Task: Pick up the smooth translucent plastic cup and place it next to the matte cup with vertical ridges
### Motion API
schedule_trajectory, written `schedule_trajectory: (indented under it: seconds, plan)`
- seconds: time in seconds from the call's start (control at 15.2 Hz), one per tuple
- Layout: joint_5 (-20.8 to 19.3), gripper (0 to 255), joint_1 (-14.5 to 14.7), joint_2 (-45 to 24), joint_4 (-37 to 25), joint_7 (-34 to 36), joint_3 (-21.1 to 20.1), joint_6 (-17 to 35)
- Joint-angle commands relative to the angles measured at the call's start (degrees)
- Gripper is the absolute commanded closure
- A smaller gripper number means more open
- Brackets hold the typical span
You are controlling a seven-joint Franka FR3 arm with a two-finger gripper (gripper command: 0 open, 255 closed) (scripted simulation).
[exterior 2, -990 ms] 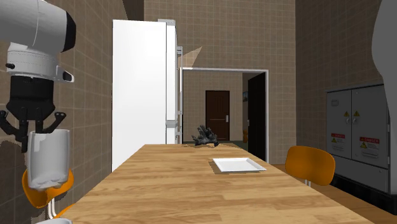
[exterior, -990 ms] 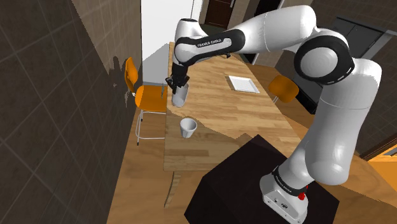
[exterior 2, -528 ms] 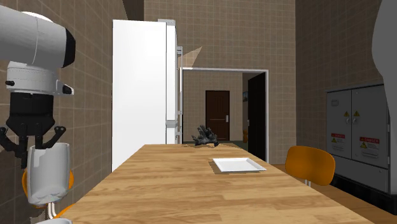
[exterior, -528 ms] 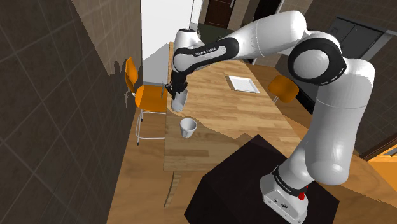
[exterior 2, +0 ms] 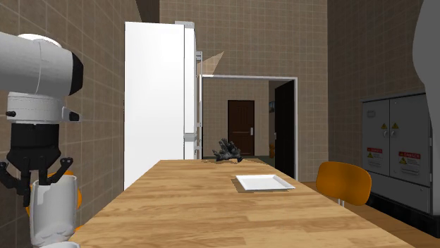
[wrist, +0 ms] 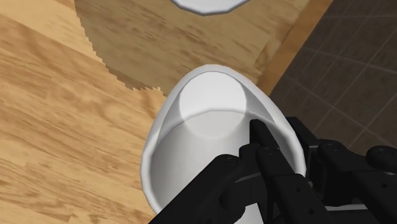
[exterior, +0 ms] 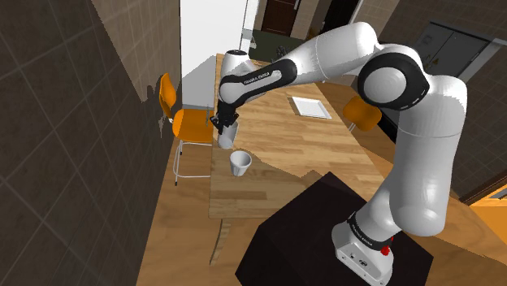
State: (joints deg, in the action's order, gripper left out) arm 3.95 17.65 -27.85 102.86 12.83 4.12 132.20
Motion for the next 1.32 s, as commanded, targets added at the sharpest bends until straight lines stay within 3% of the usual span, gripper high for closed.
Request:
schedule_trajectory:
  seconds: [0.0, 0.46, 0.99, 1.06, 1.25]
  plan:
    - [0.1, 255, 0.0, -0.8, 0.3, -0.1, -0.1, 1.2]
    - [0.5, 255, -0.2, -4.3, 0.8, -0.4, -0.3, 5.1]
    - [0.5, 255, -0.2, -4.4, 0.8, -0.4, -0.3, 5.2]
    - [0.5, 0, -0.2, -4.4, 0.8, -0.4, -0.3, 5.2]
    - [0.5, 0, -0.2, -4.4, 0.8, -0.4, -0.3, 5.2]
